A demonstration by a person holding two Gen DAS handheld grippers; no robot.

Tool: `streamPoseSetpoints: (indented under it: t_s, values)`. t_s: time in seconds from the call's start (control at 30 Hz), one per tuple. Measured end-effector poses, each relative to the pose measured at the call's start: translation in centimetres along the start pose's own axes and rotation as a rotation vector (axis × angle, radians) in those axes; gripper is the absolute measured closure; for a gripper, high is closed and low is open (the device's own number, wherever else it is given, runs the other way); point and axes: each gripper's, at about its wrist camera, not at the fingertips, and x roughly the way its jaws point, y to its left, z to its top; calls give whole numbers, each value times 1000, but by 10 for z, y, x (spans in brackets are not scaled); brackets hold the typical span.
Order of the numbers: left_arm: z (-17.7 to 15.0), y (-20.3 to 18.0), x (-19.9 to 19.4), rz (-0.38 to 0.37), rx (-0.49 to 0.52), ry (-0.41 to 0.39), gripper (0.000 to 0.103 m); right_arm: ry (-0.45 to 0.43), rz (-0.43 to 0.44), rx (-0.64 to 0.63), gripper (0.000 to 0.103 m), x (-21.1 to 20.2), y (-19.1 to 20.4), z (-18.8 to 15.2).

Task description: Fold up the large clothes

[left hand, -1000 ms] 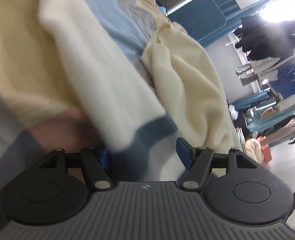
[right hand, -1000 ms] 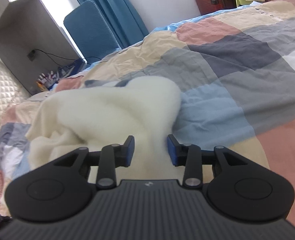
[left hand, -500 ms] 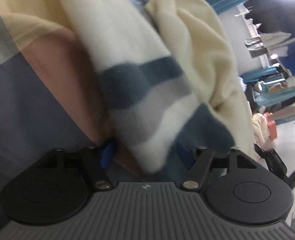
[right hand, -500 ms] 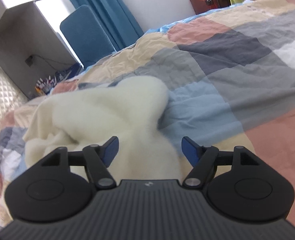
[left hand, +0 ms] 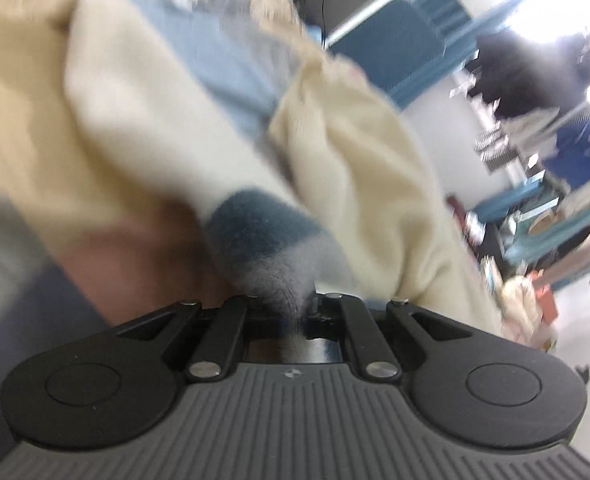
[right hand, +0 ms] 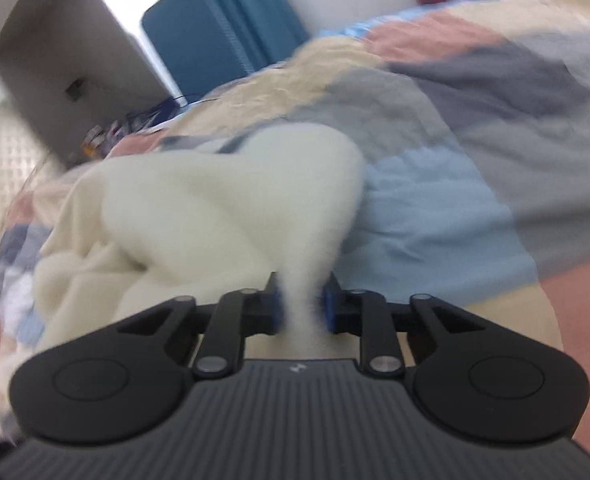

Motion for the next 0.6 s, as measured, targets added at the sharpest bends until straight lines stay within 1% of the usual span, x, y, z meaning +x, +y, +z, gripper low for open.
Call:
streamPoseSetpoints:
  t_s: [0.1,0.23,0.3,0.4,0.47,0.53,0.6]
  values:
    - [35,3,-22,5,-13,-92,96,-31,129,-1,83,-24,16,1]
    - [83,4,-48,55,5,-230,96,-39,273,-19,83,-50,43,-1]
    - [108,5,-56,81,20,-294,96,-35,370,2,84,-57,57,-4]
    - [140,5,-60,162,90,-411,96,3,477,-15,84,-58,87,-11]
    - [156,9,-51,236,141,-468,96,43,532,-29,84,-52,109,-18]
    - [173,23,-37,274,123,-459,96,82,558,-60,84,-40,132,-24]
    - [183,41,-14,287,82,-399,96,123,548,-88,83,-24,152,-28]
